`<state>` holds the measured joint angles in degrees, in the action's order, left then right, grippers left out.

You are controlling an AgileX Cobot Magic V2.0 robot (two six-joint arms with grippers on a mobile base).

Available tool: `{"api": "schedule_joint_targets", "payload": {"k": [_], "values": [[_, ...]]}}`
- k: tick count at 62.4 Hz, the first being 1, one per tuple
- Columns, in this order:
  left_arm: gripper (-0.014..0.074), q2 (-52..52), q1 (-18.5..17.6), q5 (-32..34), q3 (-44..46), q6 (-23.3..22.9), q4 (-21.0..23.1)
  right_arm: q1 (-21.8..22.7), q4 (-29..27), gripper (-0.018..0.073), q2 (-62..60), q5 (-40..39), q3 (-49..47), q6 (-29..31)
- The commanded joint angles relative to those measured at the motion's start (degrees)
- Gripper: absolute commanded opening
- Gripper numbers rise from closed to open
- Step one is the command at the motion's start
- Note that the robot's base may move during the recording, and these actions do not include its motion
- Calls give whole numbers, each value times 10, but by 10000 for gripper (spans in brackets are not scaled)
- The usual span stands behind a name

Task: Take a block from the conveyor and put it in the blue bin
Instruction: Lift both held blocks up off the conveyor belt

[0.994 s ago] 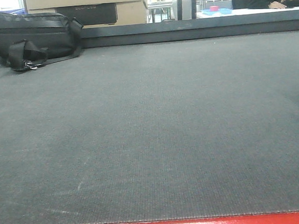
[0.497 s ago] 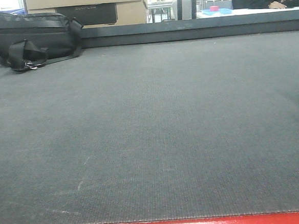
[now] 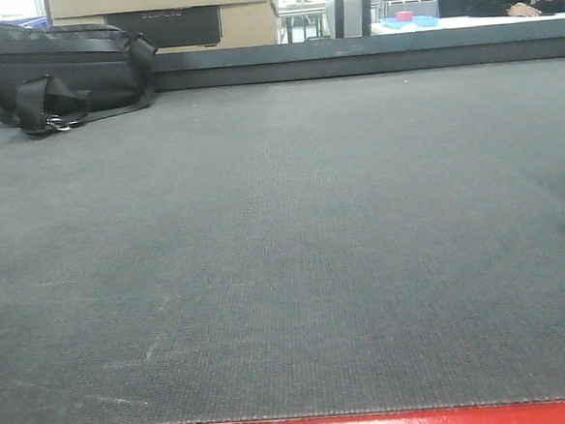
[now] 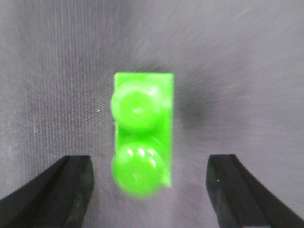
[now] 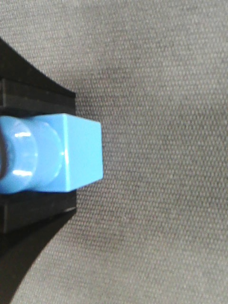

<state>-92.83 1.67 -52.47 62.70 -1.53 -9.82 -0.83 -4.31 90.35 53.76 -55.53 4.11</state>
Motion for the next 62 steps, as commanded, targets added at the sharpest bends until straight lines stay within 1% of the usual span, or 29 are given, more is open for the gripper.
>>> {"api": "schedule_joint_targets", "payload": {"k": [1, 5, 12, 18, 24, 29, 45, 53, 62], "values": [[402, -16, -2, 27, 0, -10, -8, 0, -2, -162, -3, -5, 3, 5], [402, -25, -2, 41, 0, -23, -8, 0, -5, -162, -3, -3, 3, 5], [402, -41, -2, 48, 0, -22, 7, 0, -11, -162, -3, -2, 3, 5], [401, -55, -2, 51, 0, -24, 8, 0, -11, -162, -3, -2, 3, 5], [382, -58, 2, 57, 0, -59, 8, 0, -10, -162, -3, 0, 3, 5], [311, -58, 4, 57, 1, -66, 9, 0, -10, -162, -3, 0, 3, 5], [-113, -55, 4, 49, 2, -66, 10, 0, -10, -162, -3, 0, 3, 5], [-111, -39, 4, 31, 2, -63, 10, 0, -11, -162, -5, 9, 3, 5], [-111, 13, 2, 24, -4, -37, 25, 0, -11, -162, -36, 7, 3, 6]]}}
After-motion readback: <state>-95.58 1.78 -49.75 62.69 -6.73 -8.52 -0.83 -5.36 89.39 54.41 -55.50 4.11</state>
